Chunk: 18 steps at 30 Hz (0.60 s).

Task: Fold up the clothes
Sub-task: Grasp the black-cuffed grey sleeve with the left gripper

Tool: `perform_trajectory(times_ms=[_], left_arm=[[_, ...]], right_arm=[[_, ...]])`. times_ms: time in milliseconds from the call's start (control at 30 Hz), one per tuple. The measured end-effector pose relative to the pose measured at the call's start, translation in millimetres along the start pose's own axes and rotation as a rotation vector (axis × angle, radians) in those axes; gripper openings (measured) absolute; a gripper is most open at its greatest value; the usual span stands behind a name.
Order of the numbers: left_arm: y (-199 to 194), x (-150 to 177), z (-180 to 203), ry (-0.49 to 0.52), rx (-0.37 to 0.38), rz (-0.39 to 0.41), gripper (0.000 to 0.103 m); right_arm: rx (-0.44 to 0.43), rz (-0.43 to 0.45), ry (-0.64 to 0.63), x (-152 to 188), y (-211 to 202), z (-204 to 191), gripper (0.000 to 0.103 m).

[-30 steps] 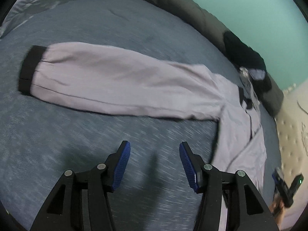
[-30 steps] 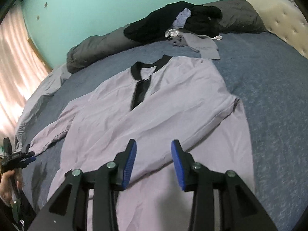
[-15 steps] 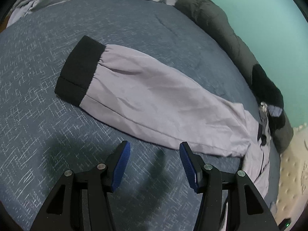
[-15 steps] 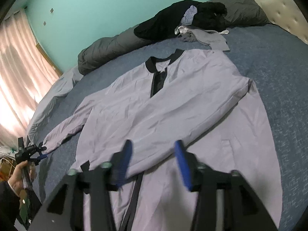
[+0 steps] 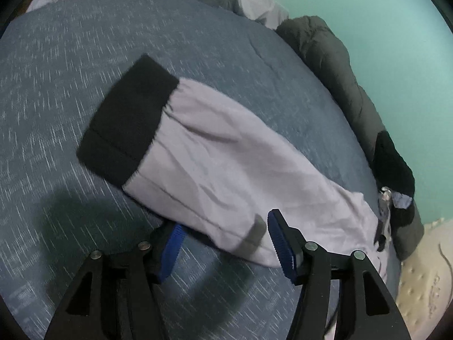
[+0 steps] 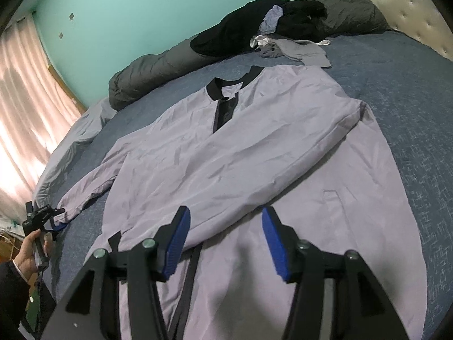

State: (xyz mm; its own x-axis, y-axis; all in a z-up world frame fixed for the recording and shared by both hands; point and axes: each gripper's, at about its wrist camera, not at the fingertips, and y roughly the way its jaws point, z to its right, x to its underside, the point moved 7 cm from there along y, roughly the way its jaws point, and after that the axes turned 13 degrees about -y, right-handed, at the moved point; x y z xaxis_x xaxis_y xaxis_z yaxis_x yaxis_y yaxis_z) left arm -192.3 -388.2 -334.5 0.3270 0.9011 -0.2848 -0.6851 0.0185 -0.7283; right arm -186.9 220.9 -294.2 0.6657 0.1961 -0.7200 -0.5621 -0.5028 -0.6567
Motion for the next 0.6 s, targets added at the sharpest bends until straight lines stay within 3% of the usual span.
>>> perform_trajectory(times_ms=[167, 233, 400, 600], left_arm=[[3, -7, 13, 0.0, 0.006, 0.033, 0.059], [6, -7, 22, 0.021, 0.021, 0.022, 0.038], [4, -7, 46, 0.068, 0.079, 0.002, 0.015], [-7, -10, 79, 0.126, 0.134, 0.007, 0.006]], right_arm=[[0.003, 0.004, 0.009, 0, 3, 1, 0.054], [-0.005, 0.007, 0.018, 1, 3, 3, 0.054], [-0.002, 0.016, 0.029, 3, 2, 7, 0.054], [-0.012, 0.031, 0.037, 4, 0, 10, 0.054]])
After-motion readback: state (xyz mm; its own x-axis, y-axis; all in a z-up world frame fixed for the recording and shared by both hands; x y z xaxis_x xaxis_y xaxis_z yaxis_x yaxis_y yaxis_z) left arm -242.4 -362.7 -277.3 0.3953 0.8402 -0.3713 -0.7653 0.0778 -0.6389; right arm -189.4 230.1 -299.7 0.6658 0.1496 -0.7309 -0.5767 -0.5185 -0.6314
